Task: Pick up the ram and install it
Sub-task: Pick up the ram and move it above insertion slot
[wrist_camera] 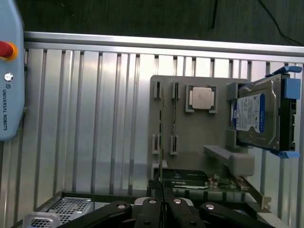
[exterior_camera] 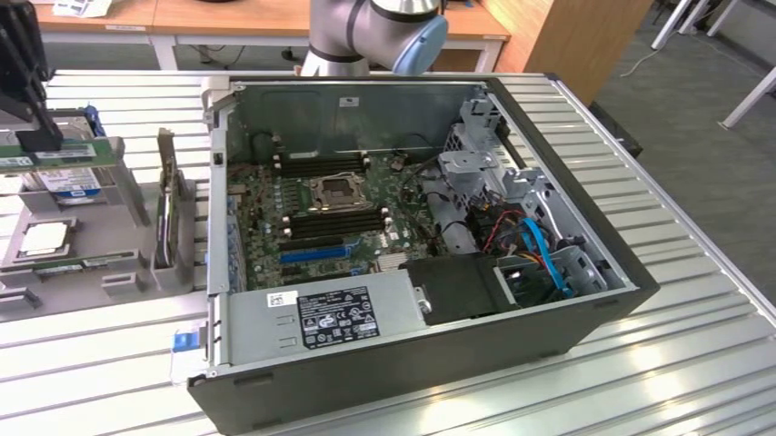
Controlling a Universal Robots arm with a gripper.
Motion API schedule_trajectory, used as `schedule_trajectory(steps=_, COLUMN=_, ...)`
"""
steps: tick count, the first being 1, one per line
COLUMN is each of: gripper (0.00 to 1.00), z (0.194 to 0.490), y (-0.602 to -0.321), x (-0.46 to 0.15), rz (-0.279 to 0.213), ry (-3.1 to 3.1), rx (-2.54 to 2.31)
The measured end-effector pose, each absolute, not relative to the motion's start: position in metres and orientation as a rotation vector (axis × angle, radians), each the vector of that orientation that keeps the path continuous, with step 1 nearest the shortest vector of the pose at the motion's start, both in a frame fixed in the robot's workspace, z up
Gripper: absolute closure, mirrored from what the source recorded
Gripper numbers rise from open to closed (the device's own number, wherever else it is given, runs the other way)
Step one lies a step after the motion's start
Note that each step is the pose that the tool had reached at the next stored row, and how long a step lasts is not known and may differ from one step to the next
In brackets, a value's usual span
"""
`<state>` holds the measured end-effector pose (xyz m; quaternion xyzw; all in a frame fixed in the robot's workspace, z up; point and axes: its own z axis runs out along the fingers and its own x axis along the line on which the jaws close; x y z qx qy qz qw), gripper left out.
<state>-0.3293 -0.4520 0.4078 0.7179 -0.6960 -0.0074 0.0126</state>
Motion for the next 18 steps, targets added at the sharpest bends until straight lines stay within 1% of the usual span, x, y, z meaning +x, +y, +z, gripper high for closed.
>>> schedule_trajectory(steps=18, gripper=0.88, z=0.408, y=-0.452, x=-0.299, rz=-0.023, ry=-2.168, rx=2.238)
